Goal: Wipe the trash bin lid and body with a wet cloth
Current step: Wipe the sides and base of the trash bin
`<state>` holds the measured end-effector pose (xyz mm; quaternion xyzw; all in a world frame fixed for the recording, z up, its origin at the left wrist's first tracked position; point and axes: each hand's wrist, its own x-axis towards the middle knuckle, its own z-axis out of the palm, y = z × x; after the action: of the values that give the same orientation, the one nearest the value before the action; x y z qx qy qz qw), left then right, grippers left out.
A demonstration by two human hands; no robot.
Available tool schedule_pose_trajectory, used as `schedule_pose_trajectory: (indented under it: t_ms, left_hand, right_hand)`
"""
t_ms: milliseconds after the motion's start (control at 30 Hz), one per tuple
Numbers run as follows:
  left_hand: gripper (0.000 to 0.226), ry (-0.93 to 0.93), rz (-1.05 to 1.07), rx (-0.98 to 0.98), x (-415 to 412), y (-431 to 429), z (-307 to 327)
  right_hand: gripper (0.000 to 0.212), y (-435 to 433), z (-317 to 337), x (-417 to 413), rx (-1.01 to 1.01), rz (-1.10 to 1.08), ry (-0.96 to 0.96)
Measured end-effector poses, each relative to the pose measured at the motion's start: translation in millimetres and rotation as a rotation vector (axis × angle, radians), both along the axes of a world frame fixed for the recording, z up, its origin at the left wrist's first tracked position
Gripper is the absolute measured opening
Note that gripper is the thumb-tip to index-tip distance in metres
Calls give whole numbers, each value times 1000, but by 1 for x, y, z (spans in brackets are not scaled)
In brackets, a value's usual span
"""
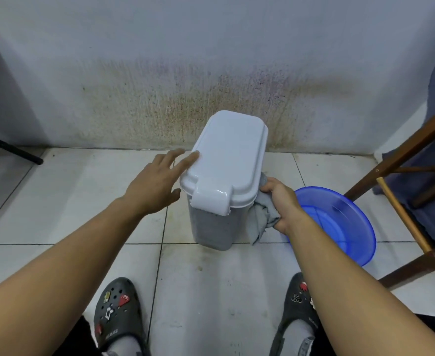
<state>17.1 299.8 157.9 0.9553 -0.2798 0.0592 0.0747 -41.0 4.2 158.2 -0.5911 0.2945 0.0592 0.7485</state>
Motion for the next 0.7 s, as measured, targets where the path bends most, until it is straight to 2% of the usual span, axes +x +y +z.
schedule_pose_trajectory:
  t_ms: [100, 167, 333, 433, 567, 600, 700]
  left_hand:
    - [92, -162, -179, -43, 1, -10, 4]
    - [90, -173, -229, -37, 0, -14, 8]
    - [88, -147, -187, -42, 15, -32, 35]
    - [86, -106, -132, -7, 38, -42, 58]
    - [79, -30, -101, 38, 61, -49, 81]
    - [79, -13, -89, 51, 66, -50, 87]
    - [78, 25, -47, 83, 81, -55, 101]
  right_hand:
    - [33, 2, 7, -1, -10, 4, -34]
    - [30, 1, 12, 4, 18, -20, -56]
    - [22, -12, 36, 24, 65, -20, -89]
    - [24, -14, 46, 35, 126, -47, -120]
    - [20, -6, 41, 40, 146, -39, -230]
    - [23, -3, 38, 39, 111, -17, -264]
    - [51, 5, 29, 37, -45, 61, -342]
